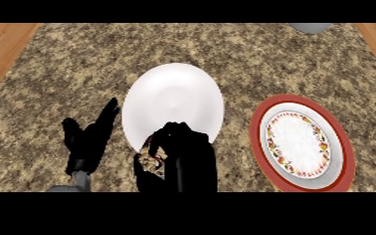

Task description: Pick the cupcake from the plate and place it in the plate

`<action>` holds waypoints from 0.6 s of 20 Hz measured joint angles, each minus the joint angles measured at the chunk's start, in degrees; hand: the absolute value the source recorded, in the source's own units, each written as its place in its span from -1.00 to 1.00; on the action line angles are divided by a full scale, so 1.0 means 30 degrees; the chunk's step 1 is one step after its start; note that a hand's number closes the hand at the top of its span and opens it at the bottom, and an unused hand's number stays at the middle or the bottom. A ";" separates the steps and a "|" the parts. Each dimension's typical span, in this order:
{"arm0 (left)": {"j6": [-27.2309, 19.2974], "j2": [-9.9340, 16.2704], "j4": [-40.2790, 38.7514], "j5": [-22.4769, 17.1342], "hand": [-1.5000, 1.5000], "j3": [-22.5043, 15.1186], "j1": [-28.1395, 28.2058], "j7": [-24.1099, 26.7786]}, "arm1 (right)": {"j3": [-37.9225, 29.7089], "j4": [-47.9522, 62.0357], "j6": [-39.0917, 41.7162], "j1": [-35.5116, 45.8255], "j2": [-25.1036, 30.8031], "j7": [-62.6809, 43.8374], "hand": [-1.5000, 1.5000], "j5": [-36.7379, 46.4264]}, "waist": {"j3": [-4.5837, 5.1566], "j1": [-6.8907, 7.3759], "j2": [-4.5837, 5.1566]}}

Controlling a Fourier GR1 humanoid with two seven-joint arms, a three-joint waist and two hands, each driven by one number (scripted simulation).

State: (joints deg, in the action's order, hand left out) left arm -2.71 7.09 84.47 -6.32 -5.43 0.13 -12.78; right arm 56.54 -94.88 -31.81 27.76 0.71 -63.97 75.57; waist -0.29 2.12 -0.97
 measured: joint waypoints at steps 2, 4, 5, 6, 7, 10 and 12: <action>-0.0028 -0.0016 0.0065 0.0016 0.00 0.0012 0.0027 0.0014 | -0.0162 0.0341 -0.0401 -0.0124 0.0008 -0.0220 1.00 0.0799 | -0.0003 -0.0049 0.0045; -0.0154 -0.0062 0.0143 0.0113 0.00 0.0006 0.0098 0.0045 | -0.0547 0.0781 -0.0840 -0.0196 0.0013 -0.0369 1.00 0.1698 | -0.0010 -0.0106 0.0089; -0.0055 0.0006 0.0283 0.0049 0.00 0.0030 0.0207 0.0062 | -0.0896 0.1015 -0.1055 -0.0183 0.0016 -0.0437 1.00 0.2120 | -0.0012 -0.0088 0.0103; -0.0079 -0.0031 0.0295 0.0038 0.00 0.0035 0.0186 0.0026 | -0.1250 0.1273 -0.1272 -0.0174 0.0016 -0.0494 1.00 0.2491 | -0.0013 -0.0122 0.0136; -0.0126 -0.0034 0.0358 0.0038 0.00 0.0064 0.0211 -0.0030 | -0.1539 0.1508 -0.1523 -0.0212 0.0018 -0.0534 1.00 0.2877 | -0.0017 -0.0139 0.0157; -0.0149 -0.0068 0.0365 0.0154 0.00 0.0008 0.0140 0.0016 | -0.2379 0.2501 -0.2268 0.0121 0.0022 -0.0641 1.00 0.3474 | -0.0022 -0.0056 0.0250; -0.0138 -0.0148 0.0326 0.0195 0.00 -0.0056 0.0044 0.0040 | -0.3037 0.3259 -0.2898 0.0336 0.0018 -0.0552 1.00 0.3457 | -0.0029 -0.0026 0.0310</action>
State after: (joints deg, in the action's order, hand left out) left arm -3.12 6.65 85.45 -5.74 -5.60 0.27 -12.66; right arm 47.43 -85.10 -40.50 28.77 0.76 -65.63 85.95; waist -0.38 2.04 -0.04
